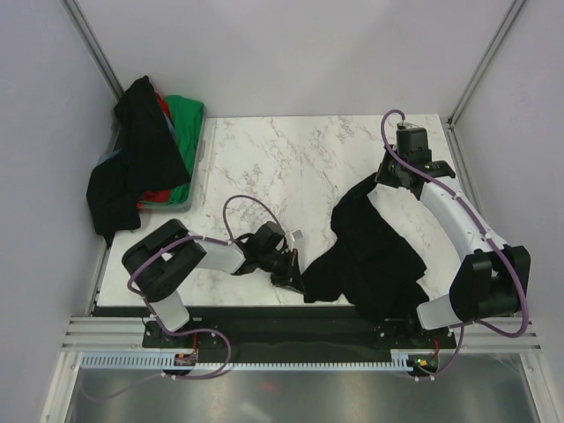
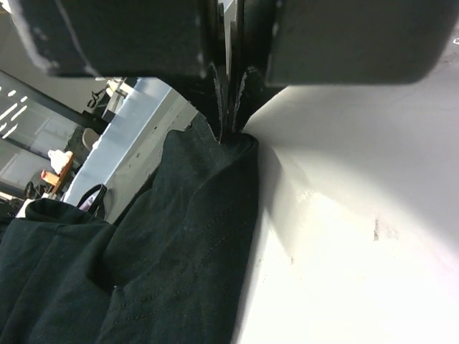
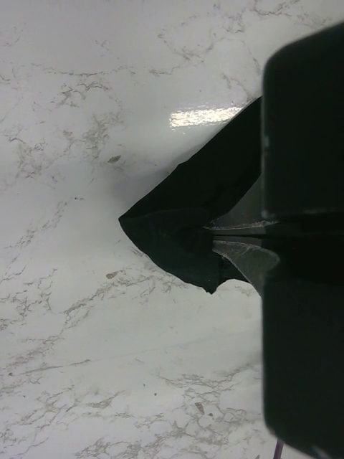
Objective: Fold and stack the t-shirts
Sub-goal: Flatten the tshirt out
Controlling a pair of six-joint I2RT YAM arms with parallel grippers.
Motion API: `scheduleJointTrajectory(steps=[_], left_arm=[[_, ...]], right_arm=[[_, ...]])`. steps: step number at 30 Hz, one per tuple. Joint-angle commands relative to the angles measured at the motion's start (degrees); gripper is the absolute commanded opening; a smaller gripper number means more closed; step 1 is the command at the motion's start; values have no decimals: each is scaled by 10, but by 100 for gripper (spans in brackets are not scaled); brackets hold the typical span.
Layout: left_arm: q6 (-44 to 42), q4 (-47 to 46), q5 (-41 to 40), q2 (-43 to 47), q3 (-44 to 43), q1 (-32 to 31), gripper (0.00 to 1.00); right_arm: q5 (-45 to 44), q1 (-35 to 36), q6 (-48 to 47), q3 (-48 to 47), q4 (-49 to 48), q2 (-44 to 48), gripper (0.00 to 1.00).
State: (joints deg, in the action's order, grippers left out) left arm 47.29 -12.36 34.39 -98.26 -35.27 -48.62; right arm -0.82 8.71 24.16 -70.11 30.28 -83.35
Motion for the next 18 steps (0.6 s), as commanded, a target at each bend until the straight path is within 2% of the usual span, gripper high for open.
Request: scheduleJointTrajectory(steps=[1, 4, 7, 11, 14, 18], left_arm=[[-28, 51, -92, 0, 4, 5, 2], [-52, 120, -148, 55, -16, 11, 2], [-84, 238, -204, 104, -54, 18, 2], [-116, 366, -273, 235, -124, 26, 2], [-138, 456, -339, 330, -197, 30, 2], [-171, 537, -418, 401, -349, 34, 2]], right_arm=[[3, -3, -11, -11, -16, 18, 0], [6, -3, -19, -22, 4, 39, 0], [7, -2, -26, -38, 29, 73, 0], [31, -3, -45, -70, 61, 133, 0], [53, -2, -47, -109, 83, 187, 0], [71, -3, -46, -160, 100, 254, 0]])
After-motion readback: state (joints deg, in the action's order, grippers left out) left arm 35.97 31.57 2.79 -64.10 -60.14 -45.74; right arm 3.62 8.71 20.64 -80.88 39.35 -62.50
